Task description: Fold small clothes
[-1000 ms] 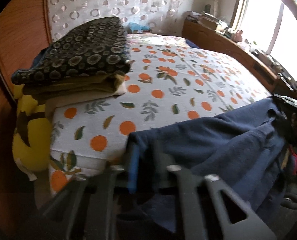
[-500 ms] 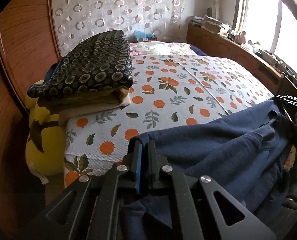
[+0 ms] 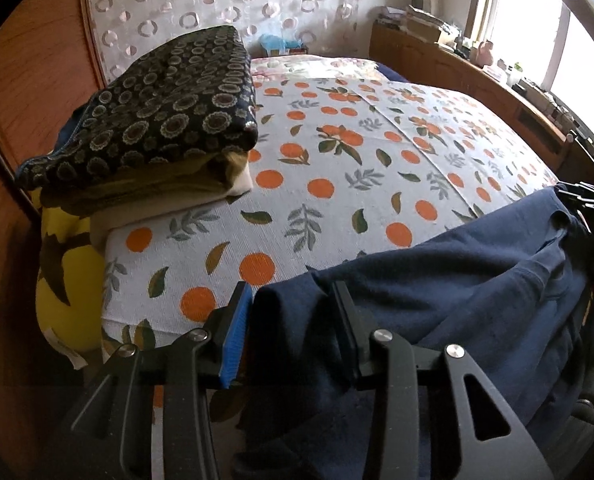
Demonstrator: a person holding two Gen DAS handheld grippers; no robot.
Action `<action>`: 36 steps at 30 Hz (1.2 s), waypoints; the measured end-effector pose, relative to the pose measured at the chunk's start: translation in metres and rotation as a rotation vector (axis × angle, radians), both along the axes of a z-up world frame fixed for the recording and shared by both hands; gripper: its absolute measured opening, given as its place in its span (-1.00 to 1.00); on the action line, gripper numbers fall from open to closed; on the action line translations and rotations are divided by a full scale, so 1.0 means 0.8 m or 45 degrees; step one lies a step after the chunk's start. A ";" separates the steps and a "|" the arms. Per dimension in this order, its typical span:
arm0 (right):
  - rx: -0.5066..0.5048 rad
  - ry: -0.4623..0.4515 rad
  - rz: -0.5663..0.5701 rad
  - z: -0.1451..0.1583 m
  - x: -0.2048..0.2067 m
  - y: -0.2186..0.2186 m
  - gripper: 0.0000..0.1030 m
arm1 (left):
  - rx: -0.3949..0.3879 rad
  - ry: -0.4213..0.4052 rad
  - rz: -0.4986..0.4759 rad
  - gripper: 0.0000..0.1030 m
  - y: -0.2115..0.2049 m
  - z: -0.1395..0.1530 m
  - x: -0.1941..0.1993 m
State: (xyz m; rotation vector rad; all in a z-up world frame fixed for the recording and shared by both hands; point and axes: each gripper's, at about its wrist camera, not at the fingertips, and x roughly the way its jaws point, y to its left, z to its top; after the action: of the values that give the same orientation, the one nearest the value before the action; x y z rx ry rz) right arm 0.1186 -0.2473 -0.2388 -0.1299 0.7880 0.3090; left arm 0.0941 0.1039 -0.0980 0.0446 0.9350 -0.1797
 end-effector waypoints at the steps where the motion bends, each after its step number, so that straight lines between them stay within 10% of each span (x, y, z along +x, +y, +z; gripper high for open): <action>1: -0.003 0.013 0.018 -0.002 0.000 0.003 0.04 | 0.000 -0.001 -0.001 -0.20 0.001 0.000 0.000; 4: -0.009 0.029 0.044 -0.003 0.000 0.005 0.02 | -0.011 0.009 -0.006 -0.21 0.002 -0.001 -0.001; 9: 0.039 0.065 0.107 -0.002 0.003 0.000 -0.66 | -0.053 0.015 -0.045 -0.65 -0.001 0.000 -0.008; 15: 0.142 -0.033 0.169 0.032 -0.041 -0.007 -0.74 | -0.096 -0.158 -0.073 -0.71 -0.012 0.065 -0.051; 23: 0.308 -0.326 0.232 0.172 -0.137 -0.030 -0.76 | -0.207 -0.516 -0.194 -0.71 -0.038 0.213 -0.125; 36: 0.168 -0.815 0.222 0.393 -0.264 -0.064 -0.76 | -0.125 -1.023 -0.169 -0.71 -0.033 0.407 -0.182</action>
State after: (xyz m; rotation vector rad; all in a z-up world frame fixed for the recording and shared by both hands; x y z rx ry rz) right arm -0.0926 -0.2984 0.0757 -0.1620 0.1206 0.4528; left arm -0.0518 0.0775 0.2275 0.0806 0.1206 -0.3006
